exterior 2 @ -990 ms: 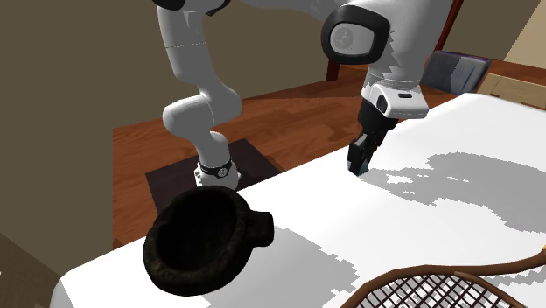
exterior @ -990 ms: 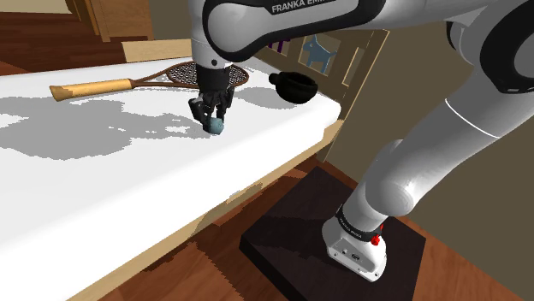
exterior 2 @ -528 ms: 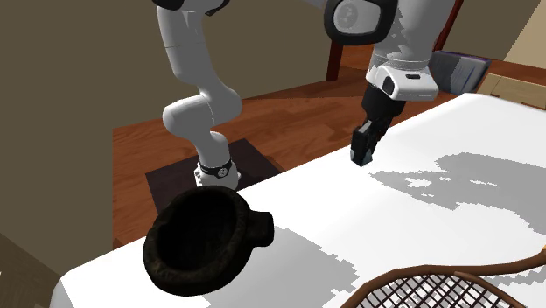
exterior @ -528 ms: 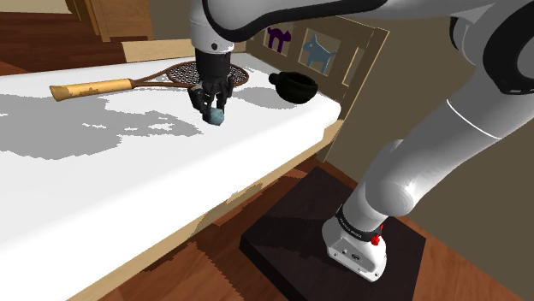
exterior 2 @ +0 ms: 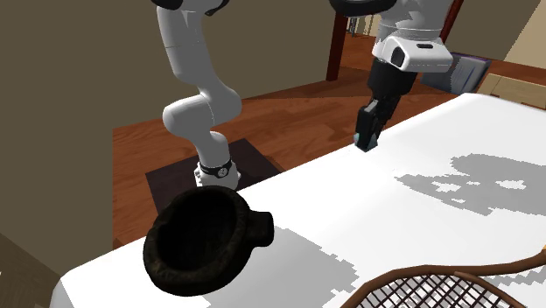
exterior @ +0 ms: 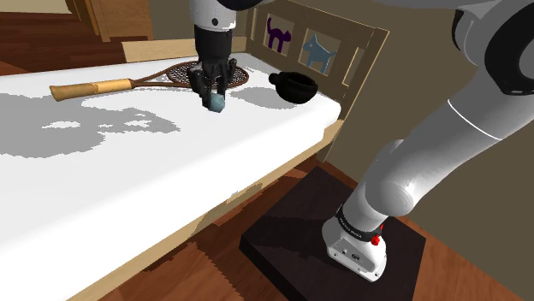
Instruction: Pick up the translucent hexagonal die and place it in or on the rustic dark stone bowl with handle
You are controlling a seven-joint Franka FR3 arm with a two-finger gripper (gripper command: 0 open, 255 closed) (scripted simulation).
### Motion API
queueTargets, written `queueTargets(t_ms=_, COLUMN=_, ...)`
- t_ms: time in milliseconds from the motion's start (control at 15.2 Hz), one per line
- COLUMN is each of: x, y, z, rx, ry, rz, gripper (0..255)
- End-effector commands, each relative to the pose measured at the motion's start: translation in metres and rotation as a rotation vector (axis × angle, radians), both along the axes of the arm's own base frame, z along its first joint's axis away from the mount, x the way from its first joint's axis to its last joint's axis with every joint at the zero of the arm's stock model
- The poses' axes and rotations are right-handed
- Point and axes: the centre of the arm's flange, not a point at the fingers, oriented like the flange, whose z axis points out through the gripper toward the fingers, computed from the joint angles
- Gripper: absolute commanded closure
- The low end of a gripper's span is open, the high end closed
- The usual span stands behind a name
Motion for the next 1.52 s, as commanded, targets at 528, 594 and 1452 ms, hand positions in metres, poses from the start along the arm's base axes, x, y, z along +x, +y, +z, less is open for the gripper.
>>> queueTargets(t_ms=528, x=0.0, y=0.0, z=0.053, rx=0.0, ry=0.0, rz=0.0, gripper=255)
queueTargets(t_ms=594, x=0.0, y=0.0, z=0.058, rx=0.0, ry=0.0, rz=0.0, gripper=255)
queueTargets(t_ms=1452, x=0.002, y=-0.066, z=0.098, rx=0.0, ry=0.0, rz=0.0, gripper=255)
